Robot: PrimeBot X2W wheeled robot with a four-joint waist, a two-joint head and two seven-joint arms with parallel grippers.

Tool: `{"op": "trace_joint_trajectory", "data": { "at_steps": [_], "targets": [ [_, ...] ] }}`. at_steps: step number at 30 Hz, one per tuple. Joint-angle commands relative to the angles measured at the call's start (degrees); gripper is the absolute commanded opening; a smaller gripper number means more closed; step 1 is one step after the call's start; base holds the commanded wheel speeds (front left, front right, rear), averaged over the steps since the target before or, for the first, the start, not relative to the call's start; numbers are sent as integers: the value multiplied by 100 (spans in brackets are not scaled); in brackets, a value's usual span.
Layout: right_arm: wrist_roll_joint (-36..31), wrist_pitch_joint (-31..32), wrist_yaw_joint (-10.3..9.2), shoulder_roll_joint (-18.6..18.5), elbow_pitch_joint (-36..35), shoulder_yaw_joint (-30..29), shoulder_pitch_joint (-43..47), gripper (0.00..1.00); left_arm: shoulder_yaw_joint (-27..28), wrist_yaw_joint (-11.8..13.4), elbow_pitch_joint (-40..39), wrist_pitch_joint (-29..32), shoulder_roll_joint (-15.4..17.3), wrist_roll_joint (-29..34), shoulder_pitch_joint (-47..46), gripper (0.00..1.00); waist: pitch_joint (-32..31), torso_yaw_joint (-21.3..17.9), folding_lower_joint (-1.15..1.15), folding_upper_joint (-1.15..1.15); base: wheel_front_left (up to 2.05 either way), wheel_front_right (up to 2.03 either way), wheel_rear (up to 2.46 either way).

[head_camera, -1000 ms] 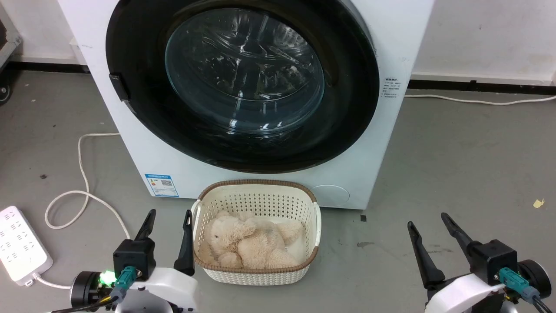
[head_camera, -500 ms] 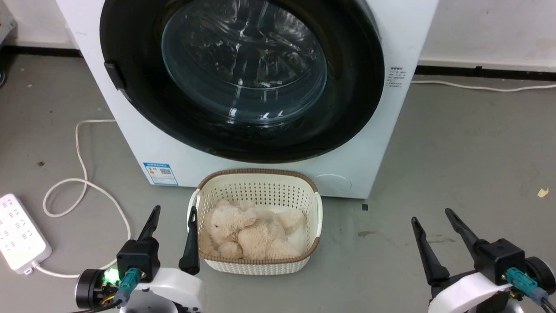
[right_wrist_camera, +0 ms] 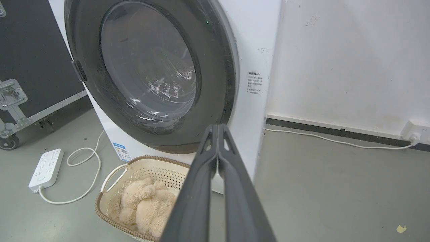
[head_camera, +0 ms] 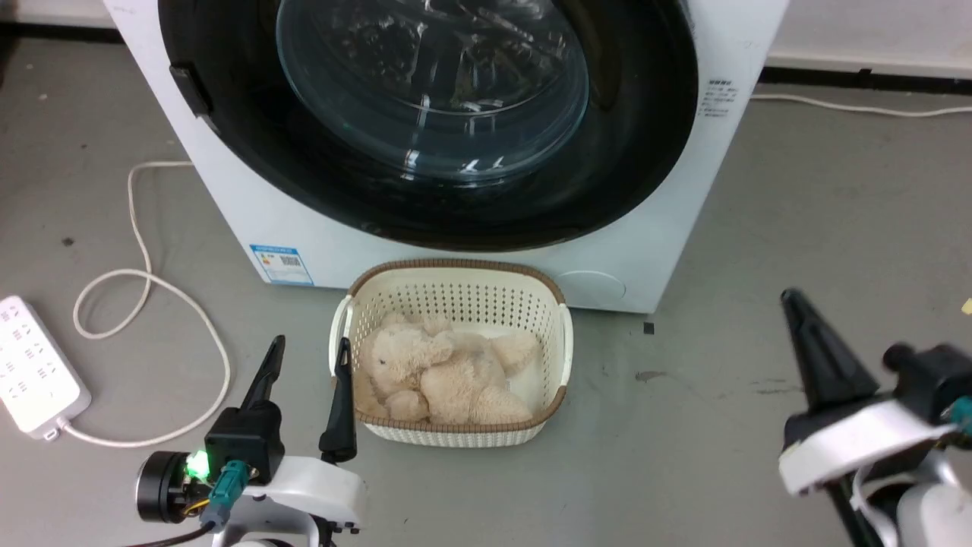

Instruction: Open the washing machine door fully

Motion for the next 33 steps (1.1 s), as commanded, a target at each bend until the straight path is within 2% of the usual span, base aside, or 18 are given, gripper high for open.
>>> {"op": "trace_joint_trajectory", "data": {
  "at_steps": [1,11,18,20,21,31,33],
  "targets": [
    [109,19,-4,-62,-15,-26,-157,0,-30,40,-35,-72,3,-32,-109,100,44,14,-1,0,0,0,0],
    [1104,533,-4,-184,233,-250,-1082,0,-146,117,-118,-192,3,-75,-243,100,399,125,-1,0,0,0,0],
    [1842,1009,-5,-191,662,-486,-1905,0,-250,181,-175,-275,3,-113,-367,100,681,249,-1,0,0,0,0],
    [2015,1169,-5,-197,852,-565,-2151,0,-281,201,-190,-299,4,-127,-400,100,753,293,-1,0,0,0,0],
    [2273,1416,-5,-189,1196,-744,-2553,0,-330,235,-213,-335,4,-149,-441,100,854,362,-1,0,0,0,0],
    [2934,2347,-6,-309,2341,-1261,-3834,0,-487,344,-285,-455,4,-228,-546,100,1169,586,-1,0,0,0,0],
    [3145,2663,-6,-361,2811,-1488,-4301,0,-551,388,-314,-503,4,-257,-590,100,1292,660,-1,0,0,0,0]
  ]
}}
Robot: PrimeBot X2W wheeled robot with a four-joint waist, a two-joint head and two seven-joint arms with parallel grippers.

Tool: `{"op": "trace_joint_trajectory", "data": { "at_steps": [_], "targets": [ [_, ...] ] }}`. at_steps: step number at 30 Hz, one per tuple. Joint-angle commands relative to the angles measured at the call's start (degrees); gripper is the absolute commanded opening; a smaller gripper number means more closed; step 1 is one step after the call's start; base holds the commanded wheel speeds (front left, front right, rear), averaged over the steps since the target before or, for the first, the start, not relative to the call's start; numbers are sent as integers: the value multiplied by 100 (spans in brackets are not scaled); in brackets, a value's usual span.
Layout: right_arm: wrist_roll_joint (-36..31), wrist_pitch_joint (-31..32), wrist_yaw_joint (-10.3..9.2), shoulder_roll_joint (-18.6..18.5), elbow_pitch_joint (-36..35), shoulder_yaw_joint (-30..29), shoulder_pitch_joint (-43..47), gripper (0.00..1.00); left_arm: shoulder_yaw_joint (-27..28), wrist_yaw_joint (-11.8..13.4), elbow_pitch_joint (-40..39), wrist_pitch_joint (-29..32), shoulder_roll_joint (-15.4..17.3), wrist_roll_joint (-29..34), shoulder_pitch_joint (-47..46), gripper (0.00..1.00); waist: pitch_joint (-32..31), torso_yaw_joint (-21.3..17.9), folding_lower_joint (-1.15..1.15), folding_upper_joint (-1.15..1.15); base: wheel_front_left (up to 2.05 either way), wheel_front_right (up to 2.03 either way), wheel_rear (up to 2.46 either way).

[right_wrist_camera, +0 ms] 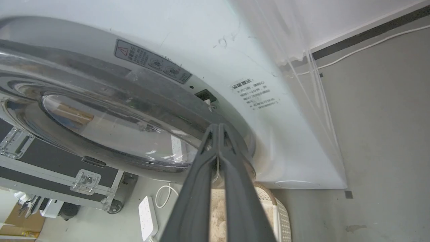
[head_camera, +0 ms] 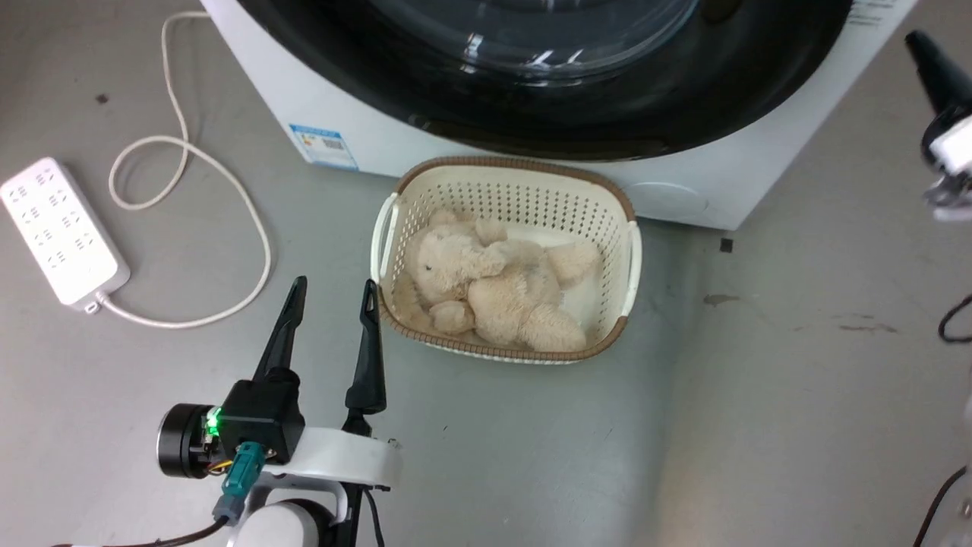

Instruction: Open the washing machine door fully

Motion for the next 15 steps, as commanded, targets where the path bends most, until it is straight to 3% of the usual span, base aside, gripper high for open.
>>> {"op": "trace_joint_trajectory", "data": {
  "at_steps": [1,15],
  "targets": [
    [162,108,-1,-55,172,-98,-307,0,-53,49,-50,-59,4,-38,-131,100,69,47,0,0,0,0,0],
    [821,1167,-2,-162,1475,-734,-1888,0,-272,182,-134,-226,5,-102,-278,100,498,250,0,0,0,0,0]
  ]
}}
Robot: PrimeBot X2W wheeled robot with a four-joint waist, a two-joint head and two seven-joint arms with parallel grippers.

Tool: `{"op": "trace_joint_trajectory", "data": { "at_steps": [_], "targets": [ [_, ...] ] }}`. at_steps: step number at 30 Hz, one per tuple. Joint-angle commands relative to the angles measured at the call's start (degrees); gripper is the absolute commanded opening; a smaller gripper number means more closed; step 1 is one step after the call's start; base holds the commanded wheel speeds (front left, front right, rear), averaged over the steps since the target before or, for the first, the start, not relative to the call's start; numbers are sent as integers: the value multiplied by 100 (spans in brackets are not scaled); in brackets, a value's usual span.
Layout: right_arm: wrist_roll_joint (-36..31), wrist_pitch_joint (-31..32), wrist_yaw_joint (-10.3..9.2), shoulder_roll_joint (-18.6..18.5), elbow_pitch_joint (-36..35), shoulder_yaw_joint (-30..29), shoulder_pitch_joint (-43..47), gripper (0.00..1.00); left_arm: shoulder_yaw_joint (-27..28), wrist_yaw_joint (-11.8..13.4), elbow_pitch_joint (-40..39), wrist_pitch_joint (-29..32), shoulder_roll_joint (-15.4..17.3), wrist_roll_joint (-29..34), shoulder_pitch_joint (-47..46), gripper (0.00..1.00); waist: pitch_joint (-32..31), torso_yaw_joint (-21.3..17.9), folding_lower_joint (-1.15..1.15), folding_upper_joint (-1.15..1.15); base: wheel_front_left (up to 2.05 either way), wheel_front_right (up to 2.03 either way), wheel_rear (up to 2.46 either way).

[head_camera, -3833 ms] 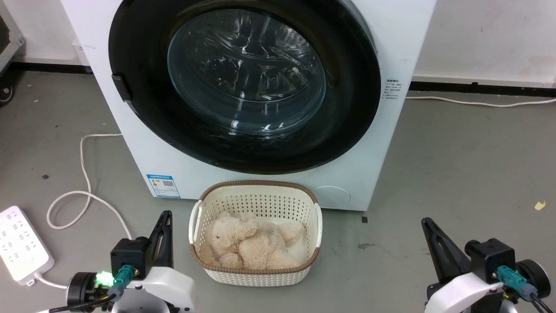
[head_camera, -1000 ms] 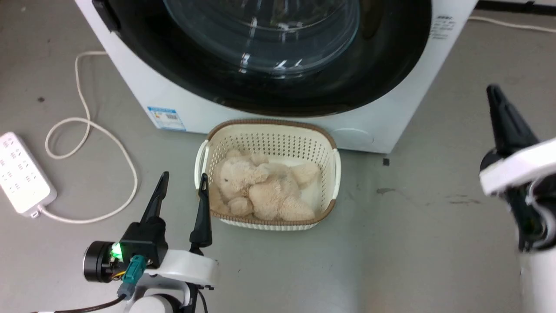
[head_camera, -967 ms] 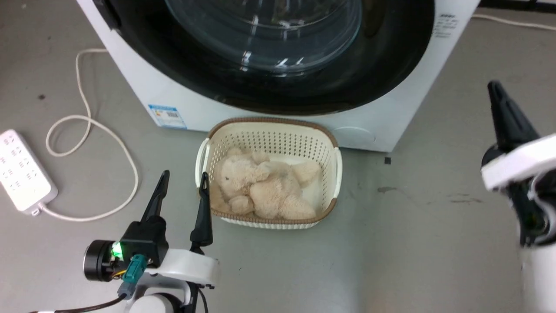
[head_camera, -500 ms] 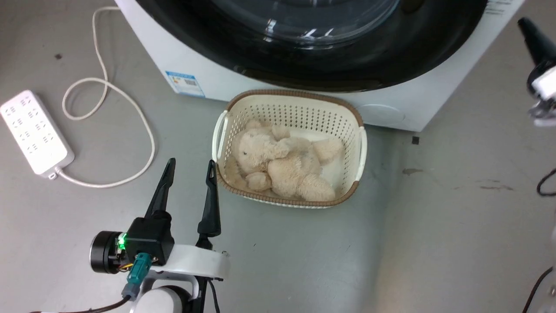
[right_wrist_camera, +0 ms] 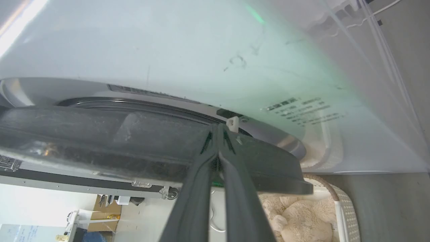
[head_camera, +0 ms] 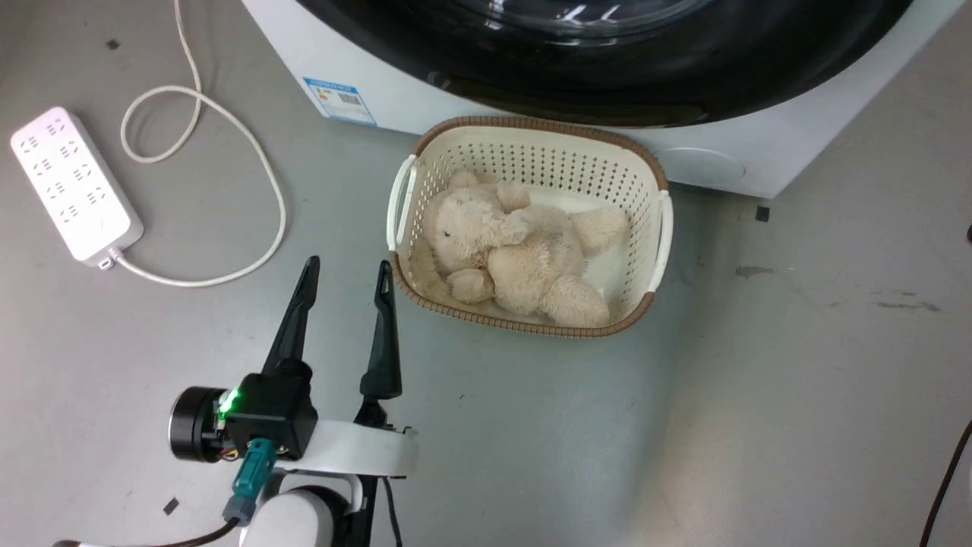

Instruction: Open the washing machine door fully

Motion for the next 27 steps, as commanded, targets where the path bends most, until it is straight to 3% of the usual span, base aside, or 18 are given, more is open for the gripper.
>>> {"op": "trace_joint_trajectory", "data": {
  "at_steps": [1,14,22,27],
  "targets": [
    [145,99,-1,-64,149,-89,-289,0,-51,48,-39,-65,5,-41,-121,100,51,37,0,0,0,0,0],
    [526,1062,-2,-140,979,-479,-978,0,-241,168,-72,-220,5,-123,-217,100,227,174,0,0,0,0,0],
    [714,1660,-3,-80,1180,-663,-677,0,-288,188,-15,-316,6,-177,-169,100,-33,168,0,0,0,0,0],
    [939,2121,-3,173,1141,-803,-253,0,-307,161,85,-376,6,-223,-13,100,-397,133,0,0,0,0,0]
  ]
}}
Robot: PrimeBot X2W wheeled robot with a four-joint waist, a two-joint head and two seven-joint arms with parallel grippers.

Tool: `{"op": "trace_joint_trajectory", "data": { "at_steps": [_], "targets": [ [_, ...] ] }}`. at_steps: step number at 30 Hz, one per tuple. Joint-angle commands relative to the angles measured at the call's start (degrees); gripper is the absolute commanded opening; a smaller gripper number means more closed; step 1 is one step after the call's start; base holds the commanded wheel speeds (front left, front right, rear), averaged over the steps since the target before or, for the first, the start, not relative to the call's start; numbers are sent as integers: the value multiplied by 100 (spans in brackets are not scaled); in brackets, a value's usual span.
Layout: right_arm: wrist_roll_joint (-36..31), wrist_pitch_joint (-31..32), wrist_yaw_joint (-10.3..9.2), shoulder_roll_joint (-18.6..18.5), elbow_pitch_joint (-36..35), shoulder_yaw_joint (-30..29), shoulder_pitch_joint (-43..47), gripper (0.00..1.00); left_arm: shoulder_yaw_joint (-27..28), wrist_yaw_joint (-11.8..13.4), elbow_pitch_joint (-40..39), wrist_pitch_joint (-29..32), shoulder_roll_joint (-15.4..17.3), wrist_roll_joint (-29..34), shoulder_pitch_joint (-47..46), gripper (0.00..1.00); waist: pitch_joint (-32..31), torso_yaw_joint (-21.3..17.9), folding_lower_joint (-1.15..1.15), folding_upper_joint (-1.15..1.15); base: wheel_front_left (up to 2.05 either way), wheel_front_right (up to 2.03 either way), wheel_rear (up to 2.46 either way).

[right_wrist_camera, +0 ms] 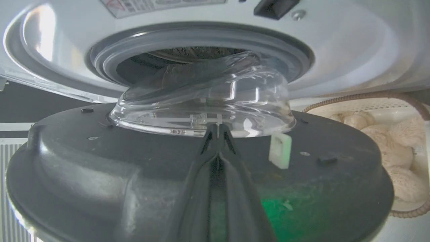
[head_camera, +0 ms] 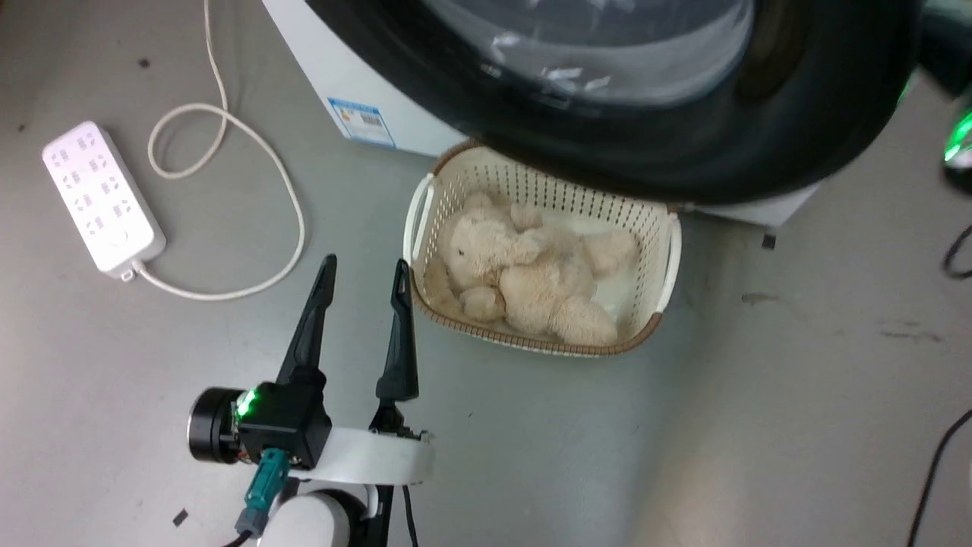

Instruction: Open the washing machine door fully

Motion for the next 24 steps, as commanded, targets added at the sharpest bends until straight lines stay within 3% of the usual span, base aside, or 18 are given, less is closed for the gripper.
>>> {"op": "trace_joint_trajectory", "data": {
  "at_steps": [1,9,15,16,17,24],
  "targets": [
    [176,257,6,261,53,-46,162,0,-24,9,50,-70,6,-37,127,100,-248,-28,0,0,0,0,0],
    [199,894,6,800,-605,98,1398,0,56,-178,244,-78,6,-48,574,100,-1005,-142,0,0,0,0,0],
    [581,1249,6,888,-968,489,2184,0,-33,-339,422,-78,6,-46,897,100,-1384,-168,0,0,0,0,0],
    [775,1275,6,890,-970,654,2303,0,-52,-376,459,-78,6,-45,951,100,-1445,-173,0,0,0,0,0],
    [1376,1194,6,892,-1030,1280,2678,0,-83,-435,516,-78,6,-31,1082,100,-1595,-177,0,0,0,0,0],
    [2717,613,6,893,-1403,2963,3506,0,-94,-489,539,-78,6,-81,1264,100,-1836,-129,0,0,0,0,0]
  ]
}}
